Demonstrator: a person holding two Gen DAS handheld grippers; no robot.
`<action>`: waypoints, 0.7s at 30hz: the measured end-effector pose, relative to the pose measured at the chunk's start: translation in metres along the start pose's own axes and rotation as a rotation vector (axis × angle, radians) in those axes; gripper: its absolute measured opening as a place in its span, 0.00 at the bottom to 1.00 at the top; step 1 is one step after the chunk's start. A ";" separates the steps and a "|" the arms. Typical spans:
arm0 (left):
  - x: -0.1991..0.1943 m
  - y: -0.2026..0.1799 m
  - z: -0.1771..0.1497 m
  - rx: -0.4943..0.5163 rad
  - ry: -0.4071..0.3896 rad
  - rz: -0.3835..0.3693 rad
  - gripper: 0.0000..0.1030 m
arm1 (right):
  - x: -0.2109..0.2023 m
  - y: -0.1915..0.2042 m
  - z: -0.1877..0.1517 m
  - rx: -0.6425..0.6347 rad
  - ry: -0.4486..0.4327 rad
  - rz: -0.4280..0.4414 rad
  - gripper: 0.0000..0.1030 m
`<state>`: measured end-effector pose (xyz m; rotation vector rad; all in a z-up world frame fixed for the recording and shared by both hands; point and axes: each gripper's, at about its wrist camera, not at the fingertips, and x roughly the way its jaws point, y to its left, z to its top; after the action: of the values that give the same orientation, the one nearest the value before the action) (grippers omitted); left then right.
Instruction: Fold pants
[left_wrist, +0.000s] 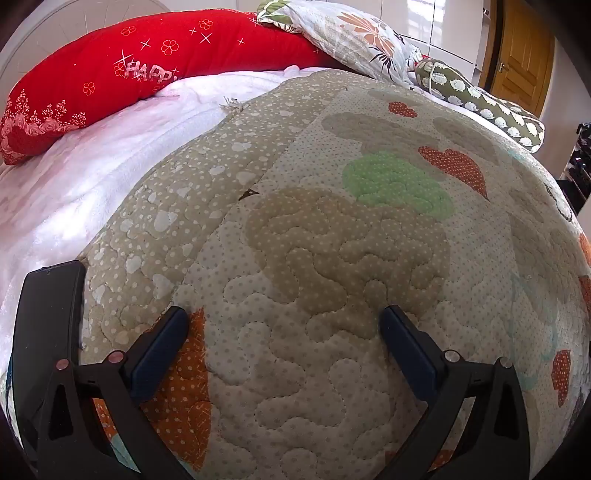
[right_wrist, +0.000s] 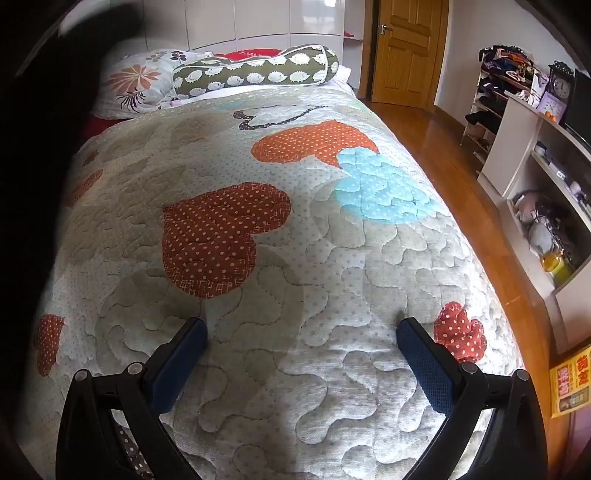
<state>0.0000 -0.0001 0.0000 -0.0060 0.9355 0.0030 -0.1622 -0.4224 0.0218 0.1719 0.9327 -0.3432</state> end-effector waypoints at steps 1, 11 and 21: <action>0.000 0.000 0.000 0.000 0.000 0.000 1.00 | 0.000 0.000 0.000 0.002 0.000 0.003 1.00; 0.000 -0.001 0.000 0.003 0.002 0.006 1.00 | -0.001 0.004 0.000 -0.006 0.001 -0.003 1.00; 0.001 -0.005 0.001 -0.002 -0.001 0.001 1.00 | -0.001 0.005 -0.001 -0.005 0.000 -0.003 1.00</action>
<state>0.0016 -0.0046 0.0002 -0.0068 0.9347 0.0048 -0.1622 -0.4173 0.0218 0.1657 0.9340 -0.3431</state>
